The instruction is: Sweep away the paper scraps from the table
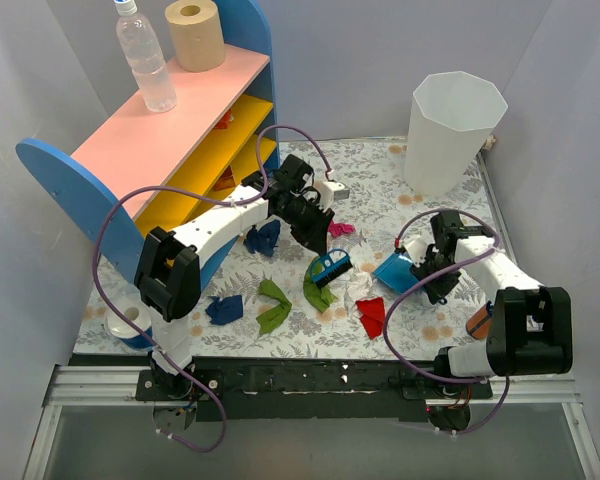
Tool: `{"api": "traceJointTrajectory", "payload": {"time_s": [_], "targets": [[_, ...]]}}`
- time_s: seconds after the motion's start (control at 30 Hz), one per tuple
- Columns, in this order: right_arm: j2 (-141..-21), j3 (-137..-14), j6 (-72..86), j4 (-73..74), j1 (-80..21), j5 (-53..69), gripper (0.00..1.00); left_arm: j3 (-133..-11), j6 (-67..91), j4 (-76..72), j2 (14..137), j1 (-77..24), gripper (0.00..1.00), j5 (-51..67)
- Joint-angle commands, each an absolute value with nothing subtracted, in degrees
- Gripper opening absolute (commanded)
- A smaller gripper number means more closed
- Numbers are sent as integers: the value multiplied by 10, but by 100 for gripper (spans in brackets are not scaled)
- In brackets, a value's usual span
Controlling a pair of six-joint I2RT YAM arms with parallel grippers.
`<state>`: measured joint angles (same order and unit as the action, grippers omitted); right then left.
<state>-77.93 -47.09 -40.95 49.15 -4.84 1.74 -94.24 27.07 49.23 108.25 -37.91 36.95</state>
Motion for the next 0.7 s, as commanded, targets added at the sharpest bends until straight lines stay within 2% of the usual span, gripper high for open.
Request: {"api": "traceJointTrajectory", "payload": {"time_s": [0.0,0.1,0.17,0.37,0.67], "targets": [[-784,-467,-410,473,-44,56,27,-930,272,490,1049,-390,0,386],[-760,-459,-410,456,-37,92,40,-921,272,490,1040,-395,0,379],[-739,-433,-417,438,-34,111,44,-919,268,496,1039,-395,0,375],[-623,-334,-456,378,-15,163,64,-918,267,501,1039,-395,0,370],[-586,-318,-471,361,33,161,64,-931,266,505,1054,-395,0,367]]}}
